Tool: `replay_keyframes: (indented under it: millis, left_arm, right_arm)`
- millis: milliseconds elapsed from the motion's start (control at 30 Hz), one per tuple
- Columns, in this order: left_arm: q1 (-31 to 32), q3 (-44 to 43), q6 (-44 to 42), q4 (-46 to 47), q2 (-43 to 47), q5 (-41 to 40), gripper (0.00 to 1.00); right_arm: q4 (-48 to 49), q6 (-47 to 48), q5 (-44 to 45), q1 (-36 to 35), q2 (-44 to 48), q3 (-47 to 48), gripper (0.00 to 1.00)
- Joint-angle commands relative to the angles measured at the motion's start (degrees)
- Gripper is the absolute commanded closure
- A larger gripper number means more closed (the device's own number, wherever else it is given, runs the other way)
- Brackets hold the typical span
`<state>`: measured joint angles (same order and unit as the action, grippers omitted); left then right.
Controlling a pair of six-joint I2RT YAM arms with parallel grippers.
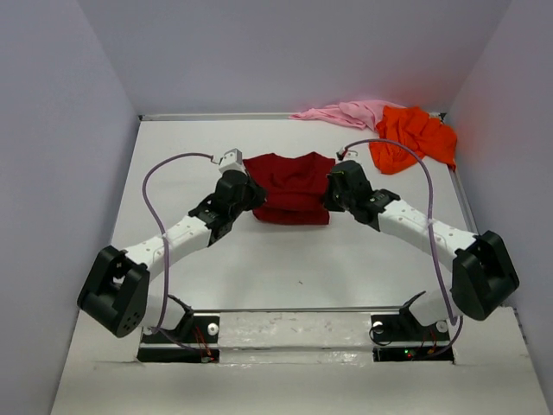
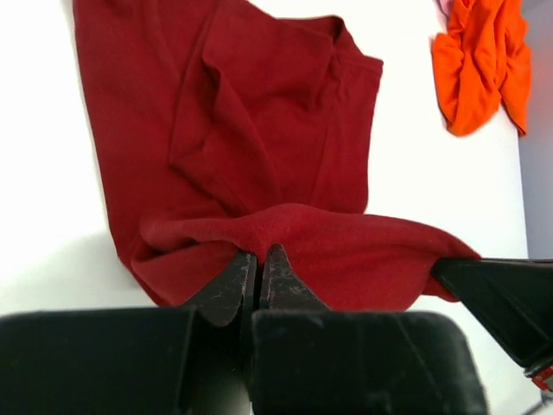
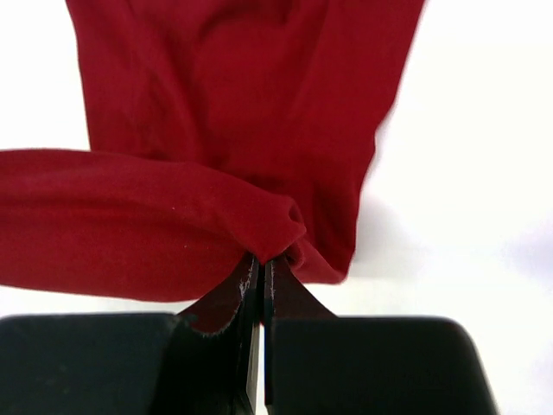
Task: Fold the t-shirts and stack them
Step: Fold the 2/3-rectangle-folded T-shirt at the center of the board.
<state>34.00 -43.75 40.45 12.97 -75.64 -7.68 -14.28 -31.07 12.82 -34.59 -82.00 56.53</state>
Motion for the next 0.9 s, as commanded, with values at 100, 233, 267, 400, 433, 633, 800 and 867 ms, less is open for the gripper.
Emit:
replay_keyframes:
  millis: [100,233,267,400,433,633,800,867]
  left_arm:
    - [-4.46,-8.89,-6.69,4.16,-6.53,0.47,1.00]
    - [-6.83,-13.37,-7.31,4.69,-12.32,3.45,1.00]
    - [-7.28,-15.04,-7.40,5.04,-13.30,3.99,1.00]
    - [-9.39,-19.88,-7.93,4.51,-18.05,6.53,1.00]
    - [-9.56,-20.84,-8.19,4.43,-18.93,6.80,1.00]
    - [-12.02,-26.91,-9.07,4.61,-26.05,7.42,1.00]
    - [-13.95,-30.08,-8.89,6.89,-32.64,9.61,1.00]
    - [-14.40,-31.48,-9.07,7.42,-35.26,9.62,1.00]
  right_arm:
    - [4.97,6.10,9.06,1.10,-6.31,11.92,1.00]
    - [5.67,8.04,9.33,2.24,-11.77,17.72,1.00]
    - [5.76,8.30,9.50,2.85,-12.83,18.87,1.00]
    - [6.90,9.36,8.80,4.00,-18.10,23.70,1.00]
    - [6.99,9.27,8.71,4.00,-19.07,24.41,1.00]
    - [9.01,9.36,6.61,5.32,-27.33,28.54,1.00]
    - [9.71,10.06,4.85,6.46,-35.42,33.90,1.00]
    - [9.71,9.98,4.67,6.46,-37.52,35.74,1.00]
